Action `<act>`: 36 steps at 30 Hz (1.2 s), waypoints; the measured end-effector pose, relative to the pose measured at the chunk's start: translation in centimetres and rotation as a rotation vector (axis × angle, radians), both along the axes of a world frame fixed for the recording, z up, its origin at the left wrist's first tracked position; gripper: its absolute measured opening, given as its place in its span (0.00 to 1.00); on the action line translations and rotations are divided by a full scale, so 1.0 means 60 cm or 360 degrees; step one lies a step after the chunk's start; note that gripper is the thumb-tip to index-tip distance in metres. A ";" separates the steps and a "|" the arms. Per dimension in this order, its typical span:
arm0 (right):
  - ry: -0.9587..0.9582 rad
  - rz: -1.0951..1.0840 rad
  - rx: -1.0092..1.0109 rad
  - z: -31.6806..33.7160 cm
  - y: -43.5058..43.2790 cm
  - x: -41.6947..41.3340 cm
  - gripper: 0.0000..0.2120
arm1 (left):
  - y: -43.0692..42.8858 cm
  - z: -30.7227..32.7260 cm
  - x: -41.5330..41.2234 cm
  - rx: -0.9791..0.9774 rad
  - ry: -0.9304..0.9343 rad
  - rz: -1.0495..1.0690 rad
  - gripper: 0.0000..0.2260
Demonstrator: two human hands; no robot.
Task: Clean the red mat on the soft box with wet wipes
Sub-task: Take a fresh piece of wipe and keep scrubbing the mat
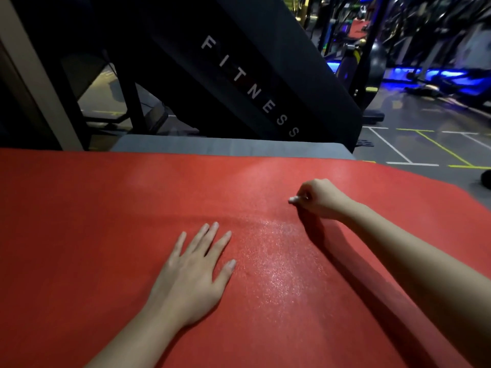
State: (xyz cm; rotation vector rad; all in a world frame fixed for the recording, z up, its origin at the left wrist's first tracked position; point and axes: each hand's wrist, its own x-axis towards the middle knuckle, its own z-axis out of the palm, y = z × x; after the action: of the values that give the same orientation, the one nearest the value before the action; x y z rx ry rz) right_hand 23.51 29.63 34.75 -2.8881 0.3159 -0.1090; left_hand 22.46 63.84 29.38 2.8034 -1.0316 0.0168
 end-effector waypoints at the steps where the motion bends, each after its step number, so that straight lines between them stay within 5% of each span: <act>1: 0.0030 0.0012 -0.0006 -0.007 -0.003 -0.001 0.16 | 0.000 -0.001 0.000 0.0000 0.0003 -0.0008 0.33; 11: -0.0377 -0.0482 0.0393 -0.016 -0.030 0.163 0.12 | -0.001 -0.006 0.014 -0.0033 -0.0001 -0.0016 0.33; 18: -0.0083 -0.0331 0.0224 -0.014 -0.060 0.137 0.13 | -0.005 -0.012 0.014 -0.0102 -0.0012 -0.0008 0.35; 23: -0.0434 -0.0451 0.0245 -0.026 -0.072 0.218 0.14 | -0.007 -0.001 0.013 -0.0078 0.0020 -0.0002 0.32; 30: -0.0534 -0.0650 0.0585 -0.029 -0.069 0.275 0.15 | -0.006 0.006 0.015 -0.0016 0.0051 -0.0014 0.31; 36: -0.0349 -0.0407 0.0460 -0.027 -0.053 0.221 0.13 | -0.008 0.006 0.010 -0.0021 0.0039 -0.0031 0.30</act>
State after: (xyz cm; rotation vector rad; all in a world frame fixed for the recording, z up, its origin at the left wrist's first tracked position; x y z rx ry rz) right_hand 36.75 26.43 33.12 -2.5105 0.6033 -0.3871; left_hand 23.09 63.37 29.71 2.7748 -1.0492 -0.0128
